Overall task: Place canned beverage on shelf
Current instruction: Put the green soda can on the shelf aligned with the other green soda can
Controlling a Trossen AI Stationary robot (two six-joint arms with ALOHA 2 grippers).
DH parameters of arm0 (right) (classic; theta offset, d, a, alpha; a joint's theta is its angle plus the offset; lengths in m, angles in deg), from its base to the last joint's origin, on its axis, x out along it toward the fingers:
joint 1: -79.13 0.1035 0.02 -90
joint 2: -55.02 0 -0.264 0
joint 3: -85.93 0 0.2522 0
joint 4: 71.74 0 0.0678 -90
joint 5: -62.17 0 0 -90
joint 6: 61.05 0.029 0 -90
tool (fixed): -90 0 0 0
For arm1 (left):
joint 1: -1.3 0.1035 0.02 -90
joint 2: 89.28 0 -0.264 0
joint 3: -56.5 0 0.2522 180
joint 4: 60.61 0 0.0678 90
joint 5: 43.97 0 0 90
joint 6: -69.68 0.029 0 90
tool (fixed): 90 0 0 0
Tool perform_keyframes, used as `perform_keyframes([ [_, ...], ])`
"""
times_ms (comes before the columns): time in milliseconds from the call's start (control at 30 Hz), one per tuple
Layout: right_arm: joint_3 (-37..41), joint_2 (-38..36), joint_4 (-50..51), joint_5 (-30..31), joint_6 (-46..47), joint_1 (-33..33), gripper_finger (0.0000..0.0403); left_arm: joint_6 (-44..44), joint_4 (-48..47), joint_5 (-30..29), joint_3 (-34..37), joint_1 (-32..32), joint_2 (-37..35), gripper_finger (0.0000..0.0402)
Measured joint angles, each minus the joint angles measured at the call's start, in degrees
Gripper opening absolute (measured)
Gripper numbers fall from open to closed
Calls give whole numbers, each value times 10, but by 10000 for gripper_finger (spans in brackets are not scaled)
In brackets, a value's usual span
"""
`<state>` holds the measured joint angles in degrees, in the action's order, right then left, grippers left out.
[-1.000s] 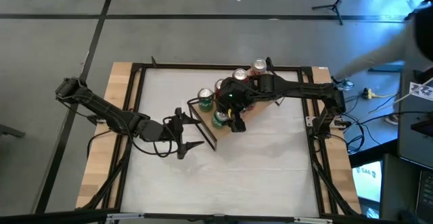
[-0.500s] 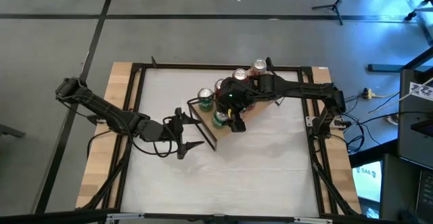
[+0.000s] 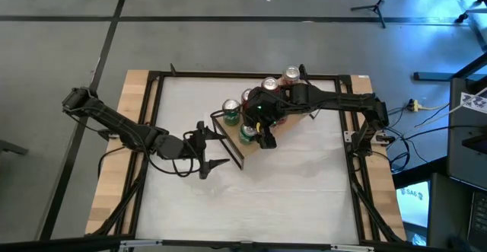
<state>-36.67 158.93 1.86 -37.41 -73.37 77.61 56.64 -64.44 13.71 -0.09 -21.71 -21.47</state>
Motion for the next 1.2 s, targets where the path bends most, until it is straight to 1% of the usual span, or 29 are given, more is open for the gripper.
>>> perform_keyframes([
  [300, 0, 0, 0, 0, 0, 0, 329, 0, 0, 0, 0, 0, 0, 370],
  [367, 0, 0, 0, 0, 0, 0, 334, 0, 0, 0, 0, 0, 0, 370],
  [433, 0, 0, -1, 0, 4, 0, 347, 0, 0, 0, 0, 0, 0, 370],
  [567, 0, 0, -2, 0, 5, 0, 388, 0, 0, 0, 0, 0, 0, 370],
  [633, 0, 0, -2, 0, 5, 0, 396, 0, 0, 0, 0, 0, 0, 370],
  [867, 0, 0, -2, 30, 0, 0, 373, 0, 0, 0, 0, 0, 0, 370],
  [1133, 0, -1, -2, 30, 0, 0, 370, 0, 0, 0, 0, 0, 0, 370],
  [1200, -10, -1, 10, 30, 0, 0, 370, 0, 0, 0, 0, 0, 0, 370],
])
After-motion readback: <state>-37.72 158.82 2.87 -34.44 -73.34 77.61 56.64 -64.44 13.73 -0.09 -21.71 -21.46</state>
